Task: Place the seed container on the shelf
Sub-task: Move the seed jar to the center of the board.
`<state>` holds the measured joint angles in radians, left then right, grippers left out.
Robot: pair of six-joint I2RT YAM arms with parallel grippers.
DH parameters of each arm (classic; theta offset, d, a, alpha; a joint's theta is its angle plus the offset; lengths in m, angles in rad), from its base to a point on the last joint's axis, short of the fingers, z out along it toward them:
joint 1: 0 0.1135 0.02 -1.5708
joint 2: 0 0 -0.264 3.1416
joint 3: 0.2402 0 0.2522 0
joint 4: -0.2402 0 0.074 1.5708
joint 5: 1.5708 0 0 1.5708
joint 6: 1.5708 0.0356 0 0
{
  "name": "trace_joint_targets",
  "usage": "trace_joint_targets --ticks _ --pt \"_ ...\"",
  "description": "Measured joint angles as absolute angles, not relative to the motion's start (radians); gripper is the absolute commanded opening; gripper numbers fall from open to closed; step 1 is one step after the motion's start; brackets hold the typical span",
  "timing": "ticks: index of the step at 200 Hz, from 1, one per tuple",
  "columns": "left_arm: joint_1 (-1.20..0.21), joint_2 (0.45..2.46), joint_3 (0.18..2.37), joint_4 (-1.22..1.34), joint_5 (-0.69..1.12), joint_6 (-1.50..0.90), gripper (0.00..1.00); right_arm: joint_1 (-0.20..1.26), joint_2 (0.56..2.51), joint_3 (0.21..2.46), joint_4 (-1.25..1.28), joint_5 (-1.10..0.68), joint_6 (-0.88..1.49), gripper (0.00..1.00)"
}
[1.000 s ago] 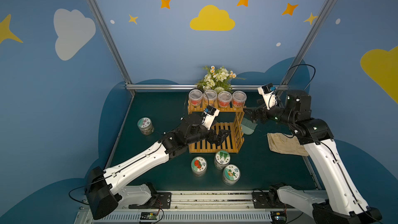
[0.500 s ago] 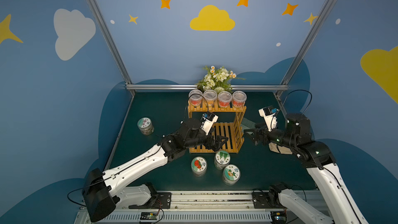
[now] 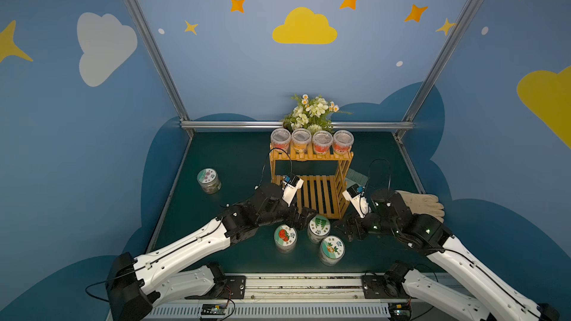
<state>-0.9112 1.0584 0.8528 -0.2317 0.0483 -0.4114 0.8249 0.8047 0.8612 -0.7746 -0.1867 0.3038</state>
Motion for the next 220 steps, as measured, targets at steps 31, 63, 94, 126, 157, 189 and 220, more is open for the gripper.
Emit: trace_joint_targets --ticks 31,63,94,126,157,189,220 --pt "-0.911 1.007 0.840 -0.272 0.007 -0.420 1.00 1.010 0.898 0.861 -0.778 -0.011 0.359 0.94" --pt "-0.911 0.955 0.814 -0.296 -0.025 -0.426 1.00 1.145 0.940 0.858 -0.788 0.128 0.435 0.98" --pt "-0.911 0.936 0.792 -0.311 -0.041 -0.430 1.00 1.213 0.960 0.842 -0.805 0.203 0.505 0.98" --pt "-0.911 0.937 0.791 -0.313 -0.042 -0.430 1.00 1.230 1.006 0.809 -0.808 0.192 0.554 0.98" --pt "-0.911 0.953 0.791 -0.313 -0.041 -0.431 1.00 1.246 1.061 0.801 -0.803 0.171 0.588 0.98" --pt "-0.911 0.965 0.791 -0.313 -0.037 -0.430 1.00 1.248 1.127 0.809 -0.811 0.187 0.611 0.98" --pt "-0.911 0.970 0.791 -0.312 -0.037 -0.430 1.00 1.248 1.184 0.838 -0.842 0.229 0.631 0.98"
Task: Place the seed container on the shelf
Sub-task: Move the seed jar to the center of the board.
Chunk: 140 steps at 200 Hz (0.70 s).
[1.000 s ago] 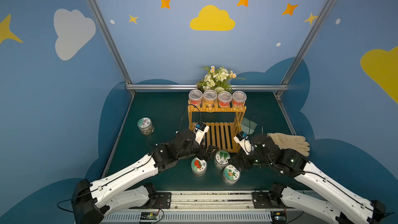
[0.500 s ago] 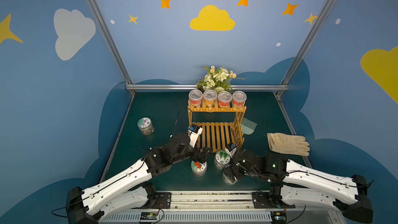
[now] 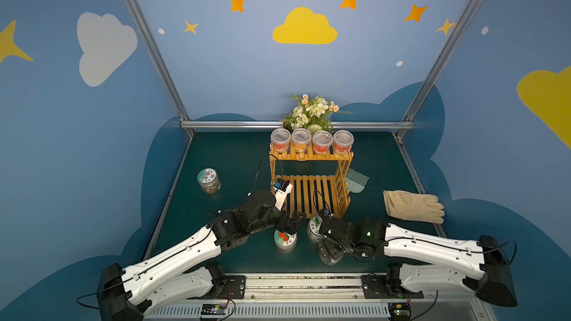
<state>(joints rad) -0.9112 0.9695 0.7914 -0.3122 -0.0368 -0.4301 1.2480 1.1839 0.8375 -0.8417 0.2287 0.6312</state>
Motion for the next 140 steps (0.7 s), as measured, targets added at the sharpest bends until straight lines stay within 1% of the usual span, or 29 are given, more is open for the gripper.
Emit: trace_joint_targets --ticks 41,78,140 --pt "-0.911 0.981 0.792 -0.306 -0.037 -0.426 1.00 1.248 1.234 0.862 -0.883 0.263 0.622 0.98" --pt "-0.911 0.989 0.792 -0.305 -0.037 -0.422 1.00 1.248 1.237 0.875 -0.897 0.244 0.600 0.98" --pt "-0.911 0.989 0.792 -0.298 -0.036 -0.423 1.00 1.247 1.161 0.864 -0.902 0.226 0.602 0.98"
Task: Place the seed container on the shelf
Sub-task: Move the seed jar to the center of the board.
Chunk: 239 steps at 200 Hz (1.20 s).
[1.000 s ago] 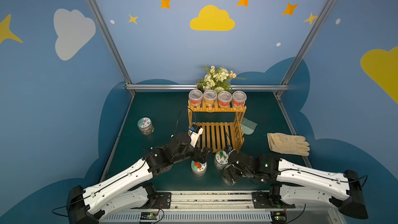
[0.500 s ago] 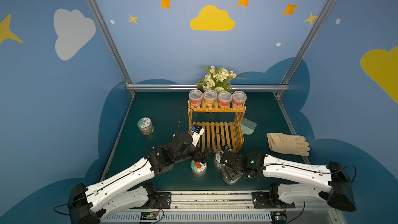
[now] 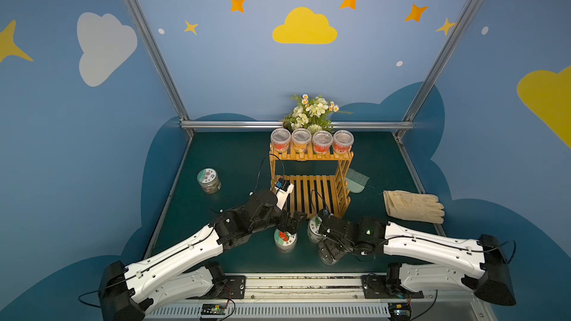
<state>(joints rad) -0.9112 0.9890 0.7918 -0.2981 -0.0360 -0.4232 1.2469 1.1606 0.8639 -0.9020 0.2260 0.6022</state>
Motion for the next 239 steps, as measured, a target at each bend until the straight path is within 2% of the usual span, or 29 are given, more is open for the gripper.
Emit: trace_joint_targets --ticks 167,239 --pt "-0.911 0.990 0.792 -0.283 -0.024 -0.427 1.00 1.218 1.118 0.813 -0.842 0.170 0.665 0.98" --pt "-0.911 0.991 0.788 -0.283 -0.022 -0.428 1.00 1.216 1.107 0.778 -0.805 0.081 0.617 0.98"
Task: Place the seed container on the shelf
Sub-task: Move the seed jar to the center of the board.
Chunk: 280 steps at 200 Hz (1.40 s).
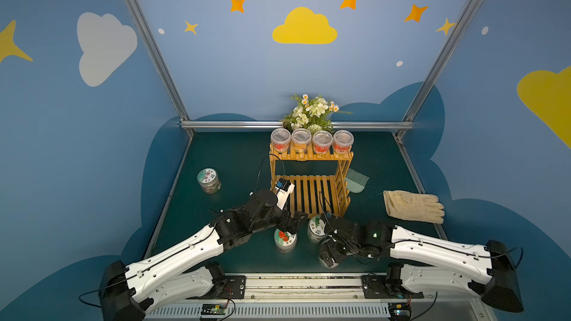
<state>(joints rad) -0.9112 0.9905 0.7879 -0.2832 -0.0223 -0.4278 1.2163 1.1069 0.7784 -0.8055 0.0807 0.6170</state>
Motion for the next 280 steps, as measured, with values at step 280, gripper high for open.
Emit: trace_joint_targets --ticks 280 --pt "-0.952 1.003 0.773 -0.314 0.027 -0.422 1.00 0.603 0.745 0.677 -0.927 0.173 0.669 0.94"
